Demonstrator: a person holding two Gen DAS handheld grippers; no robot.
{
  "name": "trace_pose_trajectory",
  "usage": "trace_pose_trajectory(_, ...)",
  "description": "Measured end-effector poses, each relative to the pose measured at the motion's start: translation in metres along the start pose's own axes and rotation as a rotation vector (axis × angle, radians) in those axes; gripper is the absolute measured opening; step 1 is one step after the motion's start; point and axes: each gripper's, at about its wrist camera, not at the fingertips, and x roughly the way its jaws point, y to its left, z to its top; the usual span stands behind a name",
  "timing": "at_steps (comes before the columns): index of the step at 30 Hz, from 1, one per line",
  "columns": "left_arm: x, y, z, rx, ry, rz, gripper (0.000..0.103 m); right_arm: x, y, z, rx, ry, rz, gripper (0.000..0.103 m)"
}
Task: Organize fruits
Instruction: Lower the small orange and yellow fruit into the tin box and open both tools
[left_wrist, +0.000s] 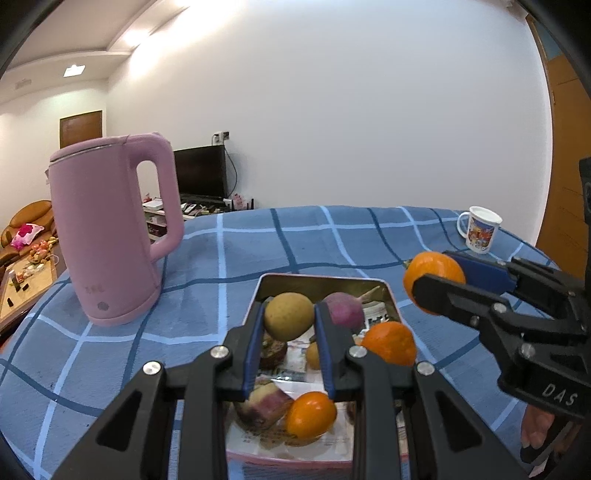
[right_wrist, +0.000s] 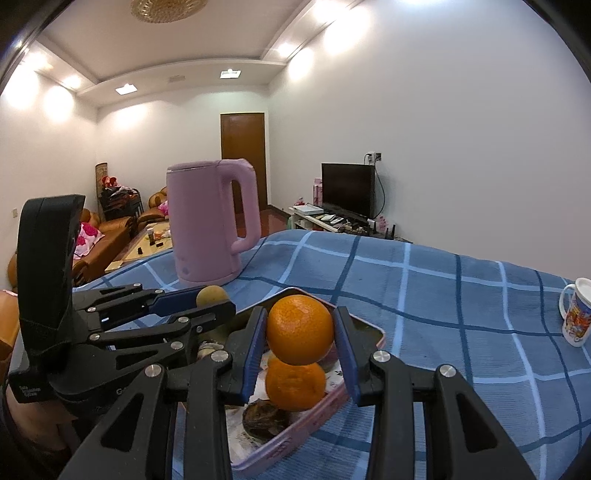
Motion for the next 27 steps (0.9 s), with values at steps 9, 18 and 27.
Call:
trace_pose_trajectory(9, 0.01, 0.009, -0.007, 0.001, 0.048, 0.021, 0.028, 0.017, 0.007, -0.005, -0.007, 0.043, 0.031, 0.039)
trace_pose_trajectory(18, 0.024, 0.014, -0.018, 0.006, 0.109, 0.019, 0.029, 0.033, 0.011, -0.012, -0.013, 0.094, 0.054, 0.039)
trace_pose_trajectory(27, 0.02, 0.015, -0.018, 0.006, 0.093, 0.038, 0.052, 0.037, 0.018, -0.017, -0.035, 0.095, 0.071, 0.051)
